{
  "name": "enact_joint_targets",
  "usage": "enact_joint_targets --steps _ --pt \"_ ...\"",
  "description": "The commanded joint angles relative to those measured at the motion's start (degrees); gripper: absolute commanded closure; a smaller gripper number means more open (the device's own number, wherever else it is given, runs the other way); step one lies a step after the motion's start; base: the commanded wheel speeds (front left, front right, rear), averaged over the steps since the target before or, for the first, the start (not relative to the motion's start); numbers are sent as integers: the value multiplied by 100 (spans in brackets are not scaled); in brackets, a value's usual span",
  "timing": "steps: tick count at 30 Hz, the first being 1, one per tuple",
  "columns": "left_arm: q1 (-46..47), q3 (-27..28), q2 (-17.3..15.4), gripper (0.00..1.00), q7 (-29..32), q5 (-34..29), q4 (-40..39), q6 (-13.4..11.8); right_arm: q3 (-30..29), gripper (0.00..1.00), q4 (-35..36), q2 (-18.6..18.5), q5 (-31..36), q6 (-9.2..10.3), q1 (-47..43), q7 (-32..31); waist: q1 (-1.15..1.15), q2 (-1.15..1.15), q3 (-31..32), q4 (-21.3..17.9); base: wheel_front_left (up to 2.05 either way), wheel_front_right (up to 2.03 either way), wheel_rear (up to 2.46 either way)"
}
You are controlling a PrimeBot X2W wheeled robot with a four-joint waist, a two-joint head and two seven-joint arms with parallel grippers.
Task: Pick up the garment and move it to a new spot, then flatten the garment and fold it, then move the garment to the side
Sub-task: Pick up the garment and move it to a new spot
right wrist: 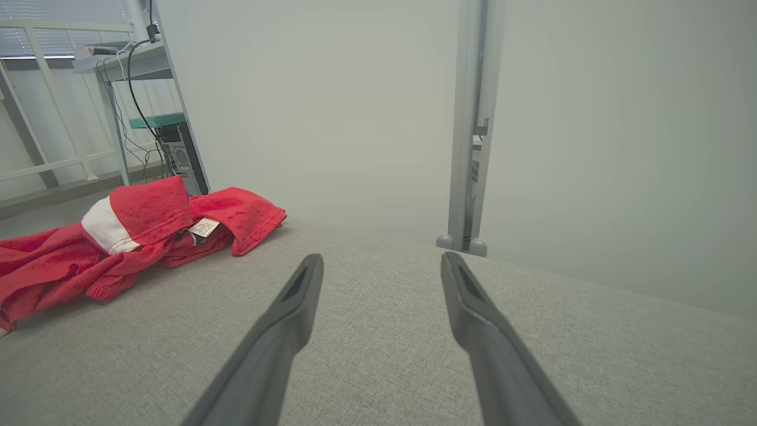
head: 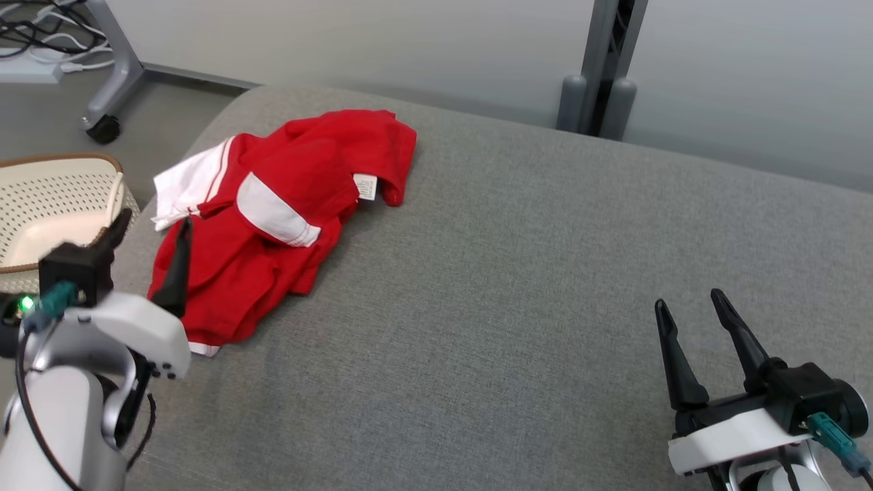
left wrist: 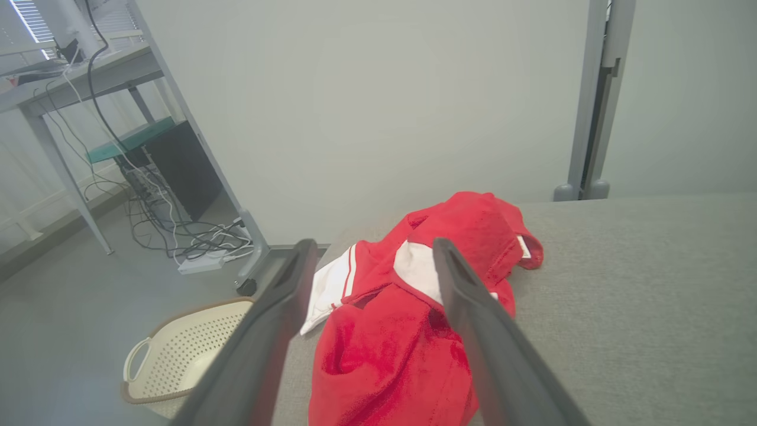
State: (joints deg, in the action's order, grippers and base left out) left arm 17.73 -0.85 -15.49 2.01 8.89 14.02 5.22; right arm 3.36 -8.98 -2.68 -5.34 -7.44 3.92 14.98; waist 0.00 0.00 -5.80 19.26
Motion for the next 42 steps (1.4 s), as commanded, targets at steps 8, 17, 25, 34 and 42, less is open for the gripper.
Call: enact_joint_targets --steps 8,17,25,34,42 --pt "1090 -374 -334 0 383 249 1159 184 -68 0 130 -40 425 -5 257 30 0 0 -679 -298 0 0 0" --pt "1688 -955 -443 0 375 505 2420 232 -189 0 271 -40 725 -5 335 30 0 0 -1116 -408 0 0 0" --pt "2132 -1246 -482 0 96 772 3198 223 -242 0 398 -40 888 -5 399 30 0 0 -1449 -403 0 0 0" --pt "2507 -1225 -449 100 -270 859 3863 174 -259 0 389 -40 933 -5 463 30 0 0 -1575 -446 0 0 0" --pt "2755 -1284 -459 100 -608 853 4226 176 -221 0 326 -40 871 -5 508 30 0 0 -1484 -481 0 0 0"
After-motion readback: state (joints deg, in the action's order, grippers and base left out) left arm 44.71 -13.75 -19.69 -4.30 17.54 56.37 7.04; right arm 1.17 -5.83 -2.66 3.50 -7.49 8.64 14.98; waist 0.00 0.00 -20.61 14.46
